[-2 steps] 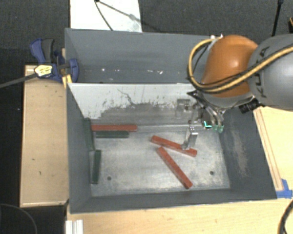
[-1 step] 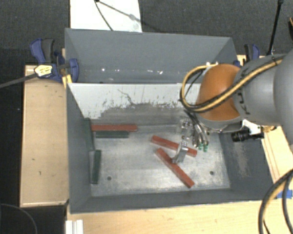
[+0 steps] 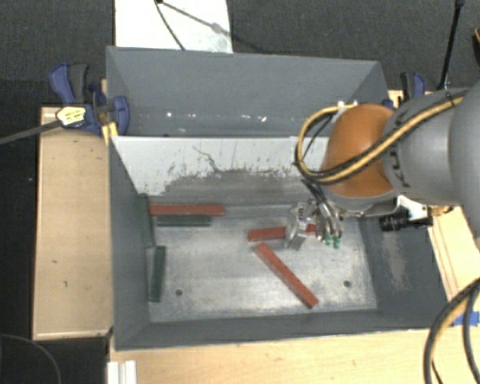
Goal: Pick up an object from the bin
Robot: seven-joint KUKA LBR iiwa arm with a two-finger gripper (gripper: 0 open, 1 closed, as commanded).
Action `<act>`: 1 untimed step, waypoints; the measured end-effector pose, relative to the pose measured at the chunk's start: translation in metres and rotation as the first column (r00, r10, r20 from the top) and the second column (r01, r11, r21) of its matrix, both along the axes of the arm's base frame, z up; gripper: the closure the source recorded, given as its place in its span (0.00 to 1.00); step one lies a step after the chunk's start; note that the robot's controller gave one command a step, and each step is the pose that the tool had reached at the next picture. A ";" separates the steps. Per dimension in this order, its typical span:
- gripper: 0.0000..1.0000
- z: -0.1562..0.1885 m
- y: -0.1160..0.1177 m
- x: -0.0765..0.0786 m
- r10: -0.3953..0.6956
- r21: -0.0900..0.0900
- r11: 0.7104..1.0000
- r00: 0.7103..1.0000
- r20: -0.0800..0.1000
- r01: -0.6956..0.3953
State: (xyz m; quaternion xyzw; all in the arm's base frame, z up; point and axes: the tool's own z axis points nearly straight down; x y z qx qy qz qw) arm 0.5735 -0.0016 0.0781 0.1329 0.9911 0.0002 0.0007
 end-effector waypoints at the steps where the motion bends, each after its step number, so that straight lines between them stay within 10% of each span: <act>1: 0.00 0.000 0.000 0.000 0.001 0.000 1.000 1.000 0.000 -0.001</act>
Offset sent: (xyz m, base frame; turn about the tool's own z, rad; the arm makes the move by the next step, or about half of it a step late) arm 0.0000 0.0000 0.0000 0.0000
